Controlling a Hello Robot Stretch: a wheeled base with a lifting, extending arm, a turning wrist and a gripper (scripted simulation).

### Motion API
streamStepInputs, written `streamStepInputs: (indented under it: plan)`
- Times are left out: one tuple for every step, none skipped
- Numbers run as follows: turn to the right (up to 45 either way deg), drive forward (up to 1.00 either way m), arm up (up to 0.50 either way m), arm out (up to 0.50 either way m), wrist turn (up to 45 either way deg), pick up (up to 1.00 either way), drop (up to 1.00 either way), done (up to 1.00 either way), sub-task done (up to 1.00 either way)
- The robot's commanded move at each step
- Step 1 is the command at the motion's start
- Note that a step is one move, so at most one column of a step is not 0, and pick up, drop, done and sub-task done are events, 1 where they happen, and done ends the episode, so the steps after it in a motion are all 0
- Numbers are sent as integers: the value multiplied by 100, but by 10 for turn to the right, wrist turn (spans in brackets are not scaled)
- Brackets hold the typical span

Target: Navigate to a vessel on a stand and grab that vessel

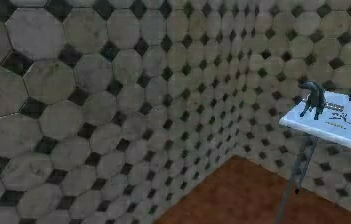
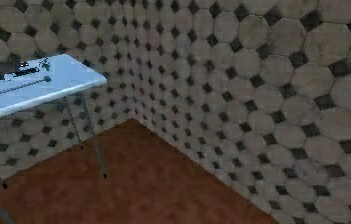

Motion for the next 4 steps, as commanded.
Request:
streamStepInputs:
  plan:
    - [-450, 0, 0, 0, 0, 0, 0, 0, 0]
    - [-450, 0, 0, 0, 0, 0, 0, 0, 0]
    - [-360, 0, 0, 0, 0, 0, 0, 0, 0]
    - [0, 100, 0, 0, 0, 0, 0, 0, 0]
